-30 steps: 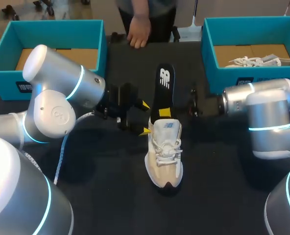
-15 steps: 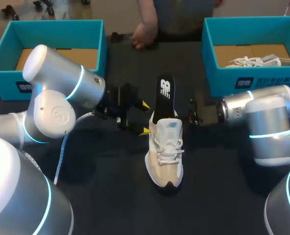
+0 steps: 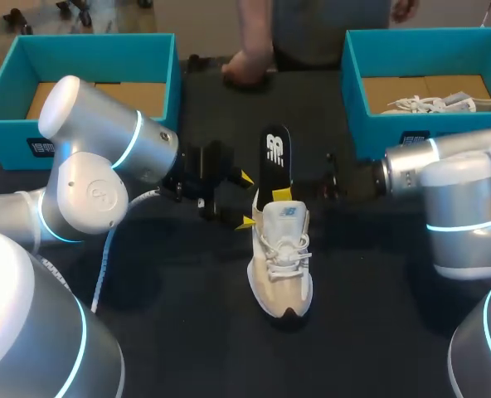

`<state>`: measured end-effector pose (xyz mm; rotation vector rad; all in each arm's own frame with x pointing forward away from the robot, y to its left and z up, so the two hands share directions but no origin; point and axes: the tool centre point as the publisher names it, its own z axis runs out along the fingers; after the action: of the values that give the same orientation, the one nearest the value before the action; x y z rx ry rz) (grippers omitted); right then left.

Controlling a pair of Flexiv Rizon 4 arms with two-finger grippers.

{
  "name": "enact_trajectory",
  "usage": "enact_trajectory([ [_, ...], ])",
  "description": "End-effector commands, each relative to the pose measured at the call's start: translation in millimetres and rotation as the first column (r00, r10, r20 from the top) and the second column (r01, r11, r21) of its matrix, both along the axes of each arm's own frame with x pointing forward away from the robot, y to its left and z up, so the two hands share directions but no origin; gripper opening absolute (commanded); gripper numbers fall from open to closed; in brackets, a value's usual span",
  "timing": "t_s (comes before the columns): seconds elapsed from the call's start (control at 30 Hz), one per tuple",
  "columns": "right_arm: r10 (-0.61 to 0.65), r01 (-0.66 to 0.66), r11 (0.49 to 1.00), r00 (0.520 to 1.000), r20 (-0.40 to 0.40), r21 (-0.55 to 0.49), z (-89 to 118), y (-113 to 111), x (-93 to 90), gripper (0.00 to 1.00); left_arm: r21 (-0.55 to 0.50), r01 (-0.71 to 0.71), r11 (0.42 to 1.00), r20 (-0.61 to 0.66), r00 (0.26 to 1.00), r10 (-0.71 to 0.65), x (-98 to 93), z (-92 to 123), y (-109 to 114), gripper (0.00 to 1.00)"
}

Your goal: Take the shoe out of the shoebox, open the shoe tongue, remove and reinsert the insole, then place the shoe into the shoebox

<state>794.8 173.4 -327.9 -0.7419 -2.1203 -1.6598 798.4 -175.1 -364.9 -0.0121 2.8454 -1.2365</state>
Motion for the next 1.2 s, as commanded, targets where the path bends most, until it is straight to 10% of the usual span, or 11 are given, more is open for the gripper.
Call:
enact_trajectory([
  [0.03,0.041,-0.041,0.999,0.999,-0.015,-0.007,-0.4,4.6,12.2,0.36,0.003,-0.001,1.0,0.001,1.0,0.001,-0.5,-0.6,-1.0,1.0],
  [0.2,0.076,-0.078,0.997,0.996,-0.056,-0.029,-5.2,4.4,13.6,0.0,0.003,-0.001,1.0,0.001,1.0,0.001,-0.5,-0.6,-1.0,1.0],
  [0.7,0.09,-0.112,0.99,0.97,-0.224,-0.087,-32.8,2.0,-27.5,0.0,0.003,-0.001,1.0,0.001,1.0,0.001,-0.5,-0.6,-1.0,1.0],
  [0.93,0.074,-0.089,0.992,0.985,-0.155,-0.092,-21.0,5.4,-14.5,0.44,0.003,-0.001,1.0,0.001,1.0,0.001,-0.5,-0.6,-1.0,1.0],
  [1.2,0.084,-0.094,0.992,0.99,-0.112,-0.089,-16.6,8.6,0.8,0.42,0.003,-0.001,1.0,0.001,1.0,0.001,-0.5,-0.6,-1.0,1.0],
])
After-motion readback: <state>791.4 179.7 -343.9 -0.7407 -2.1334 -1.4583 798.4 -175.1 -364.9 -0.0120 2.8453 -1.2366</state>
